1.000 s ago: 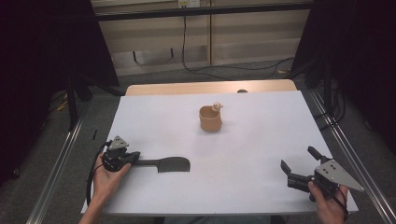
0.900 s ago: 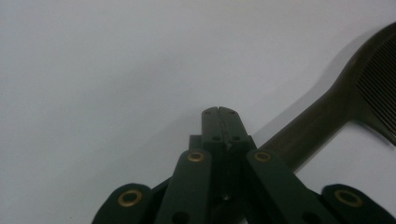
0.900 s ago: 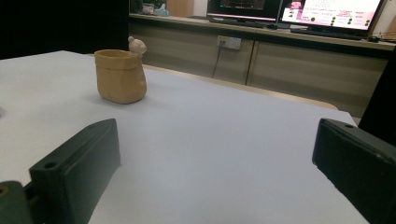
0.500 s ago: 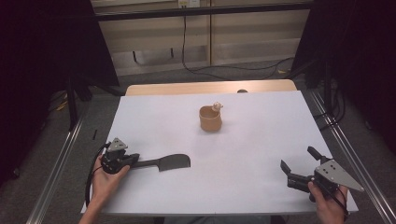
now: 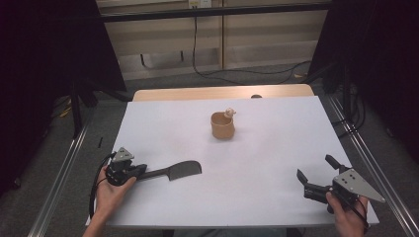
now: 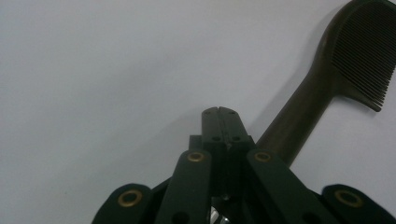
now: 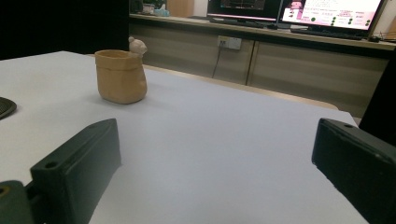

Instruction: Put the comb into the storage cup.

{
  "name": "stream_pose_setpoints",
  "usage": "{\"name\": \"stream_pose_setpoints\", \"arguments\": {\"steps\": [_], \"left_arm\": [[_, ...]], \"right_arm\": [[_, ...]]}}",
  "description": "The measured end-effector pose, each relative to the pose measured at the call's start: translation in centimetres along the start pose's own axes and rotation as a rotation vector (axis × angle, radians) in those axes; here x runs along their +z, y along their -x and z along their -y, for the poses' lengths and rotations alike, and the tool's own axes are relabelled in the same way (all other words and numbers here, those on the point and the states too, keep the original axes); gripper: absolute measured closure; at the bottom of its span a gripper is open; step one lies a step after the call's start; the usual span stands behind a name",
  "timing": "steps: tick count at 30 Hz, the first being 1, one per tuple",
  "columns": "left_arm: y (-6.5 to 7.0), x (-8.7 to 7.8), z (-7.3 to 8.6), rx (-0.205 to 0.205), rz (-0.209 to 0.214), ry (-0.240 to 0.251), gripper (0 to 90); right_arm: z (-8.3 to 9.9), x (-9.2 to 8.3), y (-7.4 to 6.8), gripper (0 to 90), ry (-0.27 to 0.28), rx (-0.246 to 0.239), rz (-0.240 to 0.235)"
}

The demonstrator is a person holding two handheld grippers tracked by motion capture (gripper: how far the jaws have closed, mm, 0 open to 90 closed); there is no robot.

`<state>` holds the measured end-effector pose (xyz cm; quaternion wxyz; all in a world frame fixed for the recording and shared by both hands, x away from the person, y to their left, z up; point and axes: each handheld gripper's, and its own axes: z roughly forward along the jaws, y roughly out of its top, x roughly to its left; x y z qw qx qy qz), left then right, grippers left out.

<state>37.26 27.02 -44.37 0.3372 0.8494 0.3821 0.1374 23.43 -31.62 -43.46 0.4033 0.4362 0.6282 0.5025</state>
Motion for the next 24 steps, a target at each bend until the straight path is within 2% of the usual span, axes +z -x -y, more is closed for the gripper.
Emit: {"name": "stream_pose_setpoints", "arguments": {"steps": [5,8,17,22,24], "left_arm": [[-0.09,-0.04,0.07,-0.008,0.006,0.003,90.0],[0.05,-0.15,0.05,0.005,0.001,-0.006,90.0],[-0.08,-0.25,0.22,-0.007,0.018,0.003,89.9],[-0.27,-0.54,0.31,-0.008,-0.005,0.027,84.8],[-0.34,-0.73,0.3,-0.024,-0.006,0.058,81.2]], "right_arm": [[0.0,0.02,-0.04,0.3,0.003,-0.001,0.0],[0.0,0.0,-0.04,0.3,0.001,0.0,0.0],[0.0,0.02,-0.06,0.3,0.002,-0.001,0.0],[-0.01,0.01,-0.08,0.3,0.001,-0.003,-0.001],[0.0,0.03,-0.08,0.3,0.001,-0.002,-0.001]]}}
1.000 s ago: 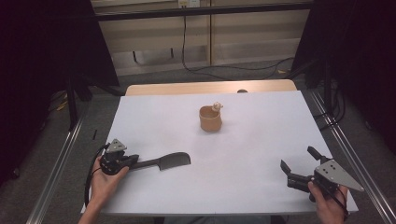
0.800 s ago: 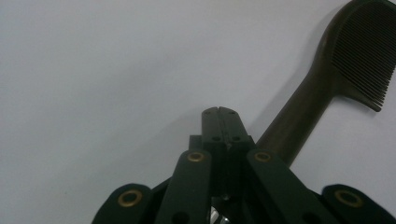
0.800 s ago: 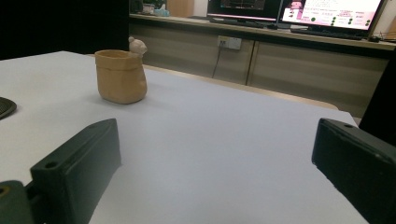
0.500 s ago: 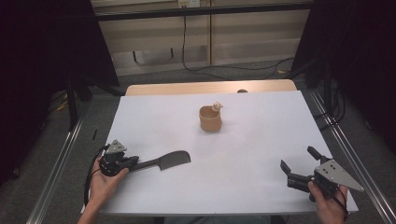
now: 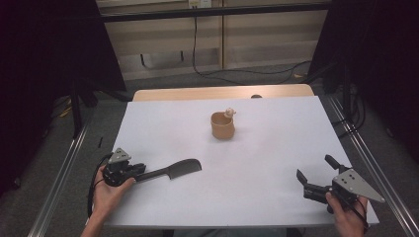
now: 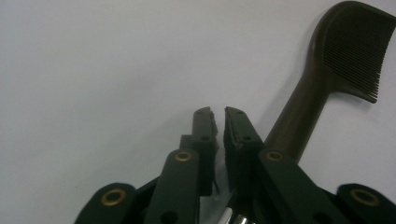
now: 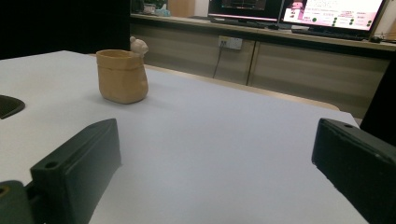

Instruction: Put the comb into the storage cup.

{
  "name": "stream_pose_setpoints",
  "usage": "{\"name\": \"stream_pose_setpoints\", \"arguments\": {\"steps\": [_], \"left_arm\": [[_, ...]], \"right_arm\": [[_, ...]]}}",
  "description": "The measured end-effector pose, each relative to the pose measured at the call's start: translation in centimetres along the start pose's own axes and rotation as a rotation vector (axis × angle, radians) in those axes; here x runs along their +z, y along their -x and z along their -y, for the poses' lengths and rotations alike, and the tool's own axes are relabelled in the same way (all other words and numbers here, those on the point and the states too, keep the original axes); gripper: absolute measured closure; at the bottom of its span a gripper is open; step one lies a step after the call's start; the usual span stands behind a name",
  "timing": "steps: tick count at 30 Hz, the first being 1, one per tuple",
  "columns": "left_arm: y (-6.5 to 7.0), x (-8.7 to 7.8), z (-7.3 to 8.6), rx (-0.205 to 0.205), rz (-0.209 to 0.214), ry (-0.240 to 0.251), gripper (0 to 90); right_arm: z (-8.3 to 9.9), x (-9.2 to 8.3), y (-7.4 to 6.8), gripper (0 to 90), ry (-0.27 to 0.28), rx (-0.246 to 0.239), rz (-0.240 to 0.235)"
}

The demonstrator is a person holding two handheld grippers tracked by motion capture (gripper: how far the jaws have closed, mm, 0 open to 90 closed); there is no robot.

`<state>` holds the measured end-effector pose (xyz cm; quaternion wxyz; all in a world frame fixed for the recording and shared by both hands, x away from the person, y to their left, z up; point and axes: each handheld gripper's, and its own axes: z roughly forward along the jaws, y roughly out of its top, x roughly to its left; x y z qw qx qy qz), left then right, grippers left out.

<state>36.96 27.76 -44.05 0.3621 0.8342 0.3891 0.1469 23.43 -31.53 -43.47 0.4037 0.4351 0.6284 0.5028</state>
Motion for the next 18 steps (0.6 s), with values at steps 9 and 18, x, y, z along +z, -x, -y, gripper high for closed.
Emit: {"name": "stream_pose_setpoints", "arguments": {"steps": [9,18], "left_arm": [[-0.1,-1.1,-0.2,-0.015,-0.092,0.132,37.4],[-0.2,-1.8,-0.8,-0.036,-0.05,0.171,9.6]], "right_arm": [[0.0,0.1,0.0,0.3,0.0,0.001,-0.002],[0.0,0.1,-0.1,0.3,0.0,0.0,-0.005]]}}
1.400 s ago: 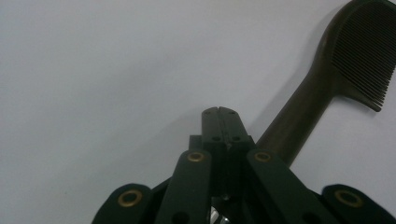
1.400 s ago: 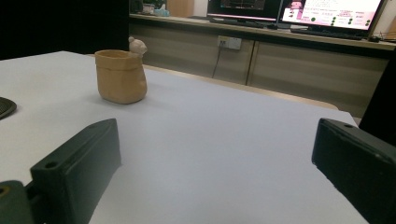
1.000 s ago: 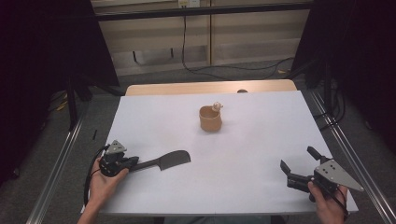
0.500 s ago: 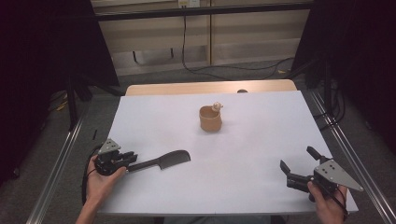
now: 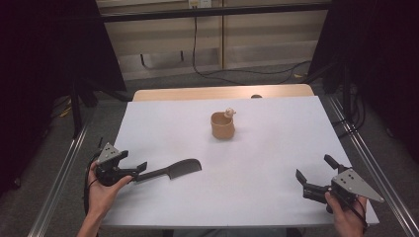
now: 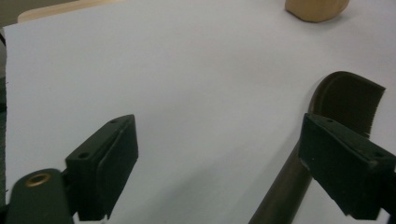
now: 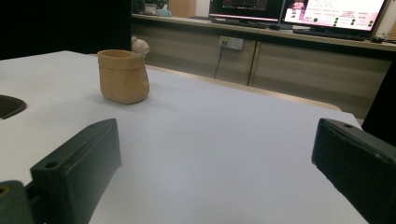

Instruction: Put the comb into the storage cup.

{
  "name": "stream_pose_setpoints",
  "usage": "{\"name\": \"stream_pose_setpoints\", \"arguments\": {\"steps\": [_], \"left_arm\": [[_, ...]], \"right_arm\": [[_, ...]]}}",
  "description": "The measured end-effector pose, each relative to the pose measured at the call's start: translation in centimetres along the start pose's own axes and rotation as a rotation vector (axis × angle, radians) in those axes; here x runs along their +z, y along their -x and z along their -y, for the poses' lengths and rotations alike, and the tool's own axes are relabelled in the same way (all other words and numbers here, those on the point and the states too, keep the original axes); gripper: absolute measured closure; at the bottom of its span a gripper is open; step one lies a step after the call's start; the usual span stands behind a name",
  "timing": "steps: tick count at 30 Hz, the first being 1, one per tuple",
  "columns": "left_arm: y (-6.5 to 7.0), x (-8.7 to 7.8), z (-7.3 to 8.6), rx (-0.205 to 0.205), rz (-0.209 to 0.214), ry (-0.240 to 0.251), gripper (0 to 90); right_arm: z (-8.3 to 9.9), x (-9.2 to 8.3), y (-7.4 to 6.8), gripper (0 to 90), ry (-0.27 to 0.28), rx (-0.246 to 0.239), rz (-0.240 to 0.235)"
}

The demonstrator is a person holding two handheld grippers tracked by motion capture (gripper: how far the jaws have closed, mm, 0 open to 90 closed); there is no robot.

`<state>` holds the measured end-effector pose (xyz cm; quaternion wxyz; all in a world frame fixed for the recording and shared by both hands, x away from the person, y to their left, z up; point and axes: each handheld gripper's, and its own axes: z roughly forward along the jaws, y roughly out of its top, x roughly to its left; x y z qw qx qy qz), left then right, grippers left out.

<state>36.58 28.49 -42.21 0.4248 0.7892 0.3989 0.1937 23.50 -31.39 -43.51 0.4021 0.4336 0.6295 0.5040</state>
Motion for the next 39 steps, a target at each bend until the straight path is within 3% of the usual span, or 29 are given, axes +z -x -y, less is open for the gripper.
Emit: {"name": "stream_pose_setpoints", "arguments": {"steps": [3,4,5,9,16,17,22,26,27,29,35,39], "left_arm": [[-0.1,-0.2,-0.3,-0.02,0.025,-0.003,4.2],[-0.1,-0.3,-0.4,-0.005,0.071,-0.013,4.5],[-0.1,-0.3,-0.4,-0.005,0.071,-0.013,4.3],[0.1,-0.2,-0.5,0.024,0.149,-0.043,5.2],[0.3,0.1,-0.6,0.036,0.18,-0.072,7.0],[0.6,0.2,-0.9,0.06,0.216,-0.124,7.4],[1.2,0.7,-1.3,0.105,0.264,-0.152,7.4],[1.3,1.1,-1.4,0.115,0.281,-0.182,6.8],[1.4,1.3,-1.6,0.125,0.258,-0.2,7.0],[1.5,1.6,-1.8,0.126,0.251,-0.221,8.7],[1.6,2.2,-2.3,0.125,0.267,-0.266,8.4],[1.8,3.1,-2.5,0.158,0.299,-0.309,7.9]], "right_arm": [[0.0,0.0,0.0,0.3,-0.001,-0.001,0.0],[0.0,0.0,0.0,0.3,-0.002,-0.002,-0.001],[0.0,0.0,0.0,0.3,-0.002,-0.002,-0.001],[0.0,0.0,0.0,0.3,-0.002,0.0,-0.001],[0.0,0.1,-0.1,0.3,-0.001,-0.005,-0.001],[0.0,0.1,-0.1,0.3,0.0,-0.001,0.0],[0.0,0.0,-0.1,0.3,-0.001,-0.007,0.0],[0.0,0.0,0.0,0.3,0.001,-0.005,0.001],[0.0,0.0,0.0,0.3,0.0,-0.002,0.003],[0.0,-0.1,0.0,0.3,0.001,-0.002,0.0],[0.0,0.0,0.0,0.3,0.0,-0.003,0.001],[0.0,0.0,0.0,0.3,0.0,-0.001,0.001]]}}
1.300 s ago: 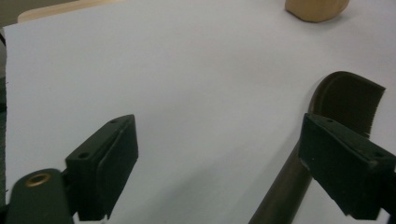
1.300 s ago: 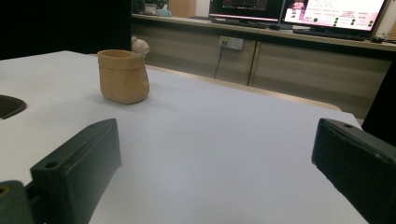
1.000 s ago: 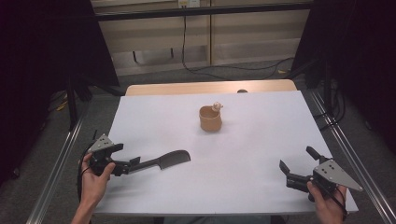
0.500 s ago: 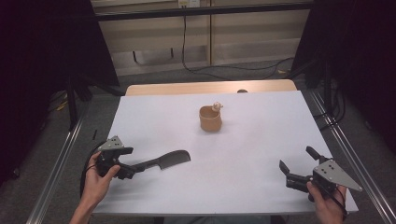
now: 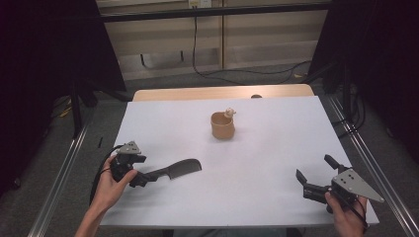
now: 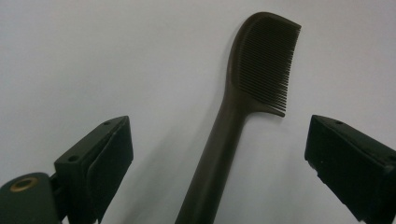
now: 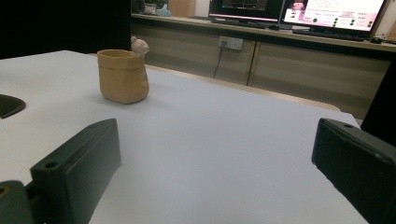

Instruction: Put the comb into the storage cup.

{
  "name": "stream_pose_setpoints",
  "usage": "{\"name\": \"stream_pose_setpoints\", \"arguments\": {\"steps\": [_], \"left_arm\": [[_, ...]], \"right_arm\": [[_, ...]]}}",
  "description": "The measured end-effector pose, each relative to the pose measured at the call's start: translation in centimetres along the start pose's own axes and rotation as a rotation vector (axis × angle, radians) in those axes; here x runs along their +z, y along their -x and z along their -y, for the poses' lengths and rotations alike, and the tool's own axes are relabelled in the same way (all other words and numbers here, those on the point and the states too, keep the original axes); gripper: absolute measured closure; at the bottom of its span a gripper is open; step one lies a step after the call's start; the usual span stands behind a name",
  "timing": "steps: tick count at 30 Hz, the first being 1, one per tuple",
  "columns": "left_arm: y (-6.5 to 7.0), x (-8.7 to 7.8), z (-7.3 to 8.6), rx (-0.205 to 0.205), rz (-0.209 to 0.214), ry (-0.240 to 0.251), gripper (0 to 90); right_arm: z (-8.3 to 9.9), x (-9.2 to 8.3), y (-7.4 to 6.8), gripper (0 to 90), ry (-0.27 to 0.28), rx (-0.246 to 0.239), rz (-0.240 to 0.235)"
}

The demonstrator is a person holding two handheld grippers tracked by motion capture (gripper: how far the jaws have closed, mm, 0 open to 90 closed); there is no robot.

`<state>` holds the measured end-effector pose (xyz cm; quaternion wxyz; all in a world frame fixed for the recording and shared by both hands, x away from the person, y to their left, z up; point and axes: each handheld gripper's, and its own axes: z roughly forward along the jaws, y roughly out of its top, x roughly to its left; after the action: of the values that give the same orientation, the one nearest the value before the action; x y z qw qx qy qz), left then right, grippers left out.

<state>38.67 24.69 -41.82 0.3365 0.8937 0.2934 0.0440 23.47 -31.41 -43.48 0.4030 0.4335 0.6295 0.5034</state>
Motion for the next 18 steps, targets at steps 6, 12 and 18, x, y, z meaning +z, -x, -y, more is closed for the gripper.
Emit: {"name": "stream_pose_setpoints", "arguments": {"steps": [6,12,18], "left_arm": [[0.1,0.6,-1.0,0.035,0.02,-0.059,7.0],[0.2,1.4,-1.1,0.045,0.029,-0.088,6.2],[0.5,1.6,-1.7,0.09,0.002,-0.159,17.1]], "right_arm": [[0.0,0.0,0.0,0.3,0.001,-0.001,-0.001],[0.0,0.0,0.0,0.4,0.0,-0.005,-0.006],[0.0,0.1,0.0,0.5,-0.002,-0.004,-0.004]]}}
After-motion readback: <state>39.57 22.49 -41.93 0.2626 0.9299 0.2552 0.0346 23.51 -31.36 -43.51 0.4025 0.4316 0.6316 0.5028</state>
